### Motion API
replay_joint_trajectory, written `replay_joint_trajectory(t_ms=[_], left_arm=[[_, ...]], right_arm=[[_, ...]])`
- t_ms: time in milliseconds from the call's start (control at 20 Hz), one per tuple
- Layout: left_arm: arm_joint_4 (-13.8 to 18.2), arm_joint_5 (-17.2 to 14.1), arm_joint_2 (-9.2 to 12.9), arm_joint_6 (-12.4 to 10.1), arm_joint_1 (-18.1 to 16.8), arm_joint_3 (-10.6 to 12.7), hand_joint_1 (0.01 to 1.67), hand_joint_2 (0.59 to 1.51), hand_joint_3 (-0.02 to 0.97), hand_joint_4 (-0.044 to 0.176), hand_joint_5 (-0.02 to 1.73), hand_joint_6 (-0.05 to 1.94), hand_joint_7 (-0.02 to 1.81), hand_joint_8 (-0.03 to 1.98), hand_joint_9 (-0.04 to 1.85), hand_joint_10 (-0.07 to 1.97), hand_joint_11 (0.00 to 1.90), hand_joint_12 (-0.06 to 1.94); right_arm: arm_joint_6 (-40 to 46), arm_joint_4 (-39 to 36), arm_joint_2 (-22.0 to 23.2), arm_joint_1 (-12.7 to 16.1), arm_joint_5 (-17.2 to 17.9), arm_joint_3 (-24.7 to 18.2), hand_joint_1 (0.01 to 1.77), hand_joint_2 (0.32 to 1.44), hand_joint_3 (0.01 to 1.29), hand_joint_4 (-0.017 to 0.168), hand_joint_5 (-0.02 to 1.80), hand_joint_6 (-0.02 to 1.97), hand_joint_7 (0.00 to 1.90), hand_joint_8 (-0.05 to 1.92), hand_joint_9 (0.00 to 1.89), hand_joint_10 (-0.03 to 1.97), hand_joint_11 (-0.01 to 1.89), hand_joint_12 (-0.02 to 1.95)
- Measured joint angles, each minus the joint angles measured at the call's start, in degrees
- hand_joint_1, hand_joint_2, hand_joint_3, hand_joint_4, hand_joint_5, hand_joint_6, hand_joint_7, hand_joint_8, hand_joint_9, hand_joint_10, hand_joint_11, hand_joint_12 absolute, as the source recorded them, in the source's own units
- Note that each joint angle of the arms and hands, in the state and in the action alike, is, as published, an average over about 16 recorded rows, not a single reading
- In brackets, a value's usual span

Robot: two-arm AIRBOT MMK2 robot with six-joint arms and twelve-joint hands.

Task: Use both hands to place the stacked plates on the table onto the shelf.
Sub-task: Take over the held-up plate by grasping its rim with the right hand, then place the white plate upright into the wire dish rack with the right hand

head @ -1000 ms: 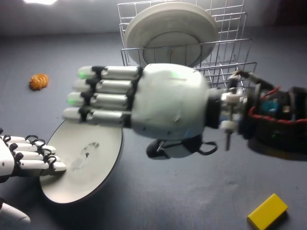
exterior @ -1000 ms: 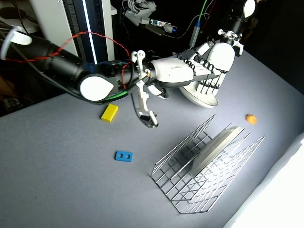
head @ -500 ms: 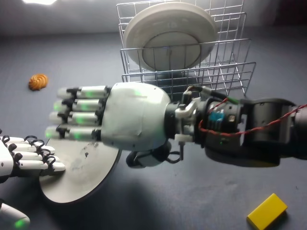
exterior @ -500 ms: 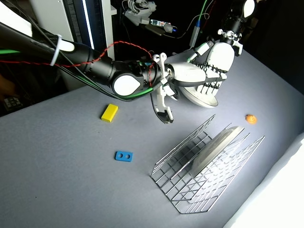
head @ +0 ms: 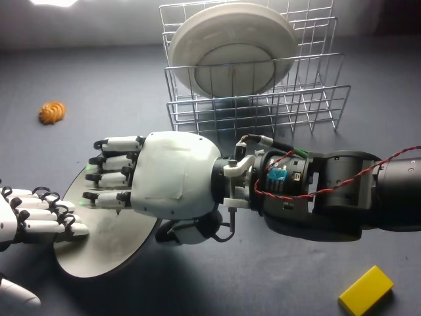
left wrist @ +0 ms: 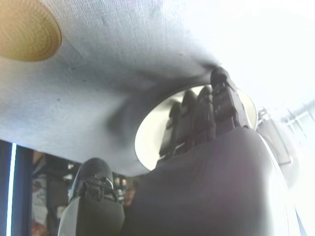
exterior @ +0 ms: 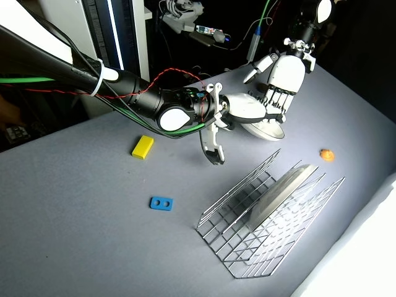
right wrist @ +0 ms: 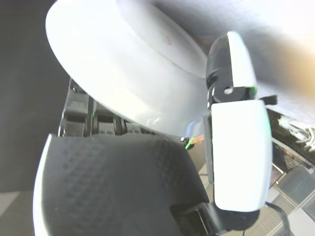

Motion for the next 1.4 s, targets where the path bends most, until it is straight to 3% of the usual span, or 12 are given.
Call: replay_joint_trajectory(t_ms=[350, 650, 1000, 1400], left_arm=[[-0.43, -0.4, 0.1, -0.04, 0.0, 0.31, 0.02, 1.162, 0.009, -0.004, 0.11, -0.04, 0.08, -0.01, 0.02, -0.05, 0.05, 0.06], [-1.05, 0.26, 0.92, -0.05, -2.68, 0.83, 0.02, 1.154, 0.01, -0.001, 0.13, -0.02, 0.11, 0.0, 0.05, -0.03, 0.04, 0.08], [-1.6, 1.79, 2.67, -0.04, -10.23, 2.15, 0.02, 1.147, 0.01, 0.002, 0.17, 0.0, 0.15, 0.0, 0.11, -0.01, 0.03, 0.12], [1.72, 1.93, 4.41, -0.04, -20.91, 4.58, 0.02, 1.147, 0.01, 0.004, 0.21, 0.01, 0.19, 0.0, 0.16, 0.01, 0.02, 0.19]], right_arm=[[-0.09, 0.2, -0.58, -0.26, 1.33, 0.57, 1.04, 1.03, 0.01, -0.005, 0.66, 0.28, 0.73, 0.28, 0.69, 0.4, 0.31, 1.33], [-0.11, 0.24, -0.55, -0.21, 2.56, 0.58, 1.12, 1.02, 0.01, -0.008, 0.8, 0.52, 0.91, 0.67, 0.86, 0.69, 0.5, 1.43], [0.22, 0.21, 1.02, 0.09, 2.53, -0.35, 1.13, 1.02, 0.01, 0.002, 0.78, 0.69, 0.91, 1.02, 0.83, 0.88, 0.51, 1.48], [3.5, -0.12, 8.29, 1.91, 1.58, -5.89, 1.14, 1.03, 0.01, 0.016, 0.8, 0.92, 0.93, 1.06, 0.82, 0.88, 0.48, 1.48]])
